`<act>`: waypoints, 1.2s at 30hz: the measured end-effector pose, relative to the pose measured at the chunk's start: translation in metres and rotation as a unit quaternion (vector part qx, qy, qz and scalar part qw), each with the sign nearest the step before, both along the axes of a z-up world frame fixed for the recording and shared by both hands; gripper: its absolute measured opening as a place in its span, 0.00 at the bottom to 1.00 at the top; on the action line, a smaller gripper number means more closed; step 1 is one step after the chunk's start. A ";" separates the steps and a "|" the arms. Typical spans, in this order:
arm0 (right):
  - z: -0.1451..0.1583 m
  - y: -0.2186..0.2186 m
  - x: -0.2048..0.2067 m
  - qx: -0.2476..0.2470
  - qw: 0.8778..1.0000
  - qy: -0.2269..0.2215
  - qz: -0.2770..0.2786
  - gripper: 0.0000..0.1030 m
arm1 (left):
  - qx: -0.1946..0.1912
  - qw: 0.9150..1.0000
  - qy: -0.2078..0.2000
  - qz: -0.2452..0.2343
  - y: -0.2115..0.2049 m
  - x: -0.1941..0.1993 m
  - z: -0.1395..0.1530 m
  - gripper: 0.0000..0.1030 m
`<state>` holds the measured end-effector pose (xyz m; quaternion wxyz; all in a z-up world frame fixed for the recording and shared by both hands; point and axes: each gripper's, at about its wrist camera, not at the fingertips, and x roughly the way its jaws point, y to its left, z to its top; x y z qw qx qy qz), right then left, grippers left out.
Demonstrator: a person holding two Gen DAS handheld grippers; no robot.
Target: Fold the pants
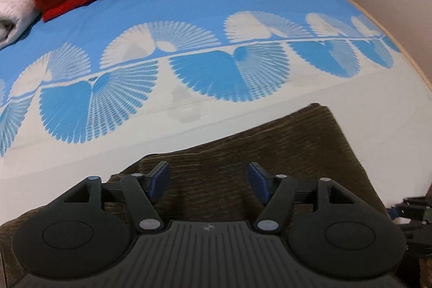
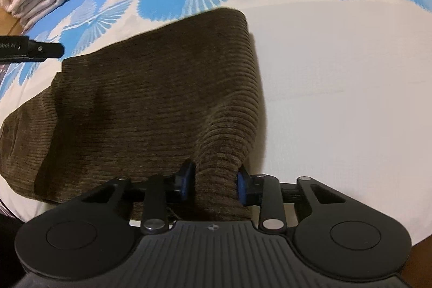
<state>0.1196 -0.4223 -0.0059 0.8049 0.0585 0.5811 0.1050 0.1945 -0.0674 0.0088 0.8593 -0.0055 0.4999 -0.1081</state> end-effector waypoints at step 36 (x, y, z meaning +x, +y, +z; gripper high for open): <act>0.077 0.156 -0.081 -0.056 0.891 -0.270 0.360 0.26 | -0.058 0.995 0.063 -0.045 -0.006 -0.013 0.002 0.31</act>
